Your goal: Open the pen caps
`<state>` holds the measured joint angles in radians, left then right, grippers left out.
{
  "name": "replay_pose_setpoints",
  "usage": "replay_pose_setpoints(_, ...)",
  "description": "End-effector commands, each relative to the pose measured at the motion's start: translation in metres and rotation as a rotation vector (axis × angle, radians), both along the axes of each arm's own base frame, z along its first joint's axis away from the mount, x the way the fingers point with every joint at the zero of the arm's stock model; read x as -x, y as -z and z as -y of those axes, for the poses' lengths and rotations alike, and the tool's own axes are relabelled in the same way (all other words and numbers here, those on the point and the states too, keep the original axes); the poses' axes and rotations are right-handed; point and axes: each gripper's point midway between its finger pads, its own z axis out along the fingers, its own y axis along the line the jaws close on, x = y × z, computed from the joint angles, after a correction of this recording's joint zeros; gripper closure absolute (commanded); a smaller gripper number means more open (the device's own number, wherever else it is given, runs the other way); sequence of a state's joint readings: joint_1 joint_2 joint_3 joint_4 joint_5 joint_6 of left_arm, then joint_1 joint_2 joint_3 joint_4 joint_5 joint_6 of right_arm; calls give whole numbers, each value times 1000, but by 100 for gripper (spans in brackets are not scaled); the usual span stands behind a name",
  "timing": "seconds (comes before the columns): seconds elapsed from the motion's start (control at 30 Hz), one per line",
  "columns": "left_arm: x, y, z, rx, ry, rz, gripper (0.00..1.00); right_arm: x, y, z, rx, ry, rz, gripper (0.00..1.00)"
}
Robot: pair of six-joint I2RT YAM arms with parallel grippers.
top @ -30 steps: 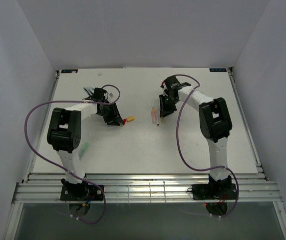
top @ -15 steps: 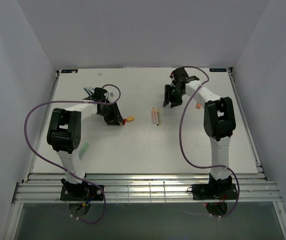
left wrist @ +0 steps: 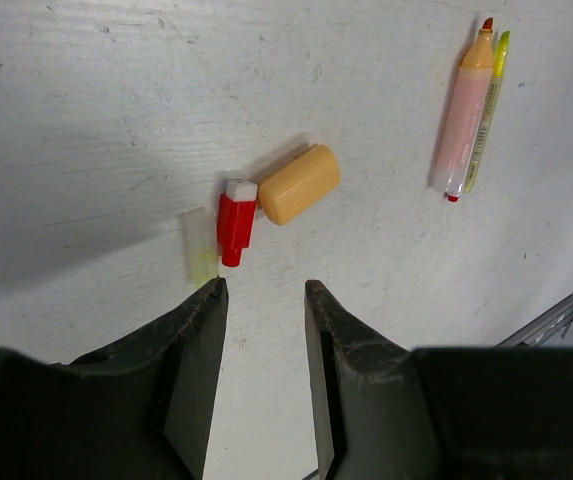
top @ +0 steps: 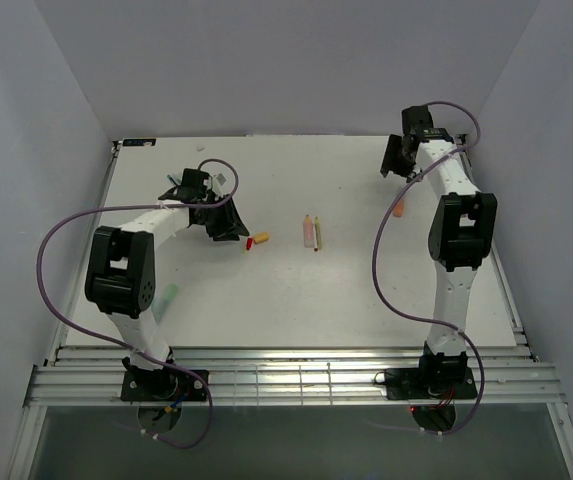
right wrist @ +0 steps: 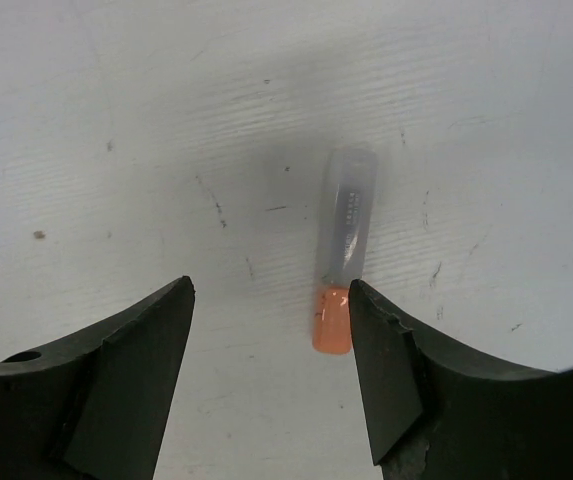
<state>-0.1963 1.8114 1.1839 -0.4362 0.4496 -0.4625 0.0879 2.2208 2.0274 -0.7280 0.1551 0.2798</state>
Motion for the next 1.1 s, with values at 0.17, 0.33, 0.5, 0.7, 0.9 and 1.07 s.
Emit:
replay_pose_setpoints(0.17,3,-29,7,58,16,65,52,-9,31,31,48,41,-62,32)
replay_pose_setpoints(0.33,2,-36,8,65,18,80,52,-10,46,36,50,52,-86,31)
replay_pose_setpoints(0.5,5,-36,7,64,7,76,52,-6,58,38,56,48,-117,32)
replay_pose_setpoints(0.7,4,-38,6,68,-5,76,52,4,72,39,62,46,-159,39)
replay_pose_setpoints(0.9,6,-44,7,75,-8,87,52,9,78,35,45,46,-178,54)
replay_pose_setpoints(1.07,7,-57,16,144,20,121,52,5,79,21,-34,42,-177,75)
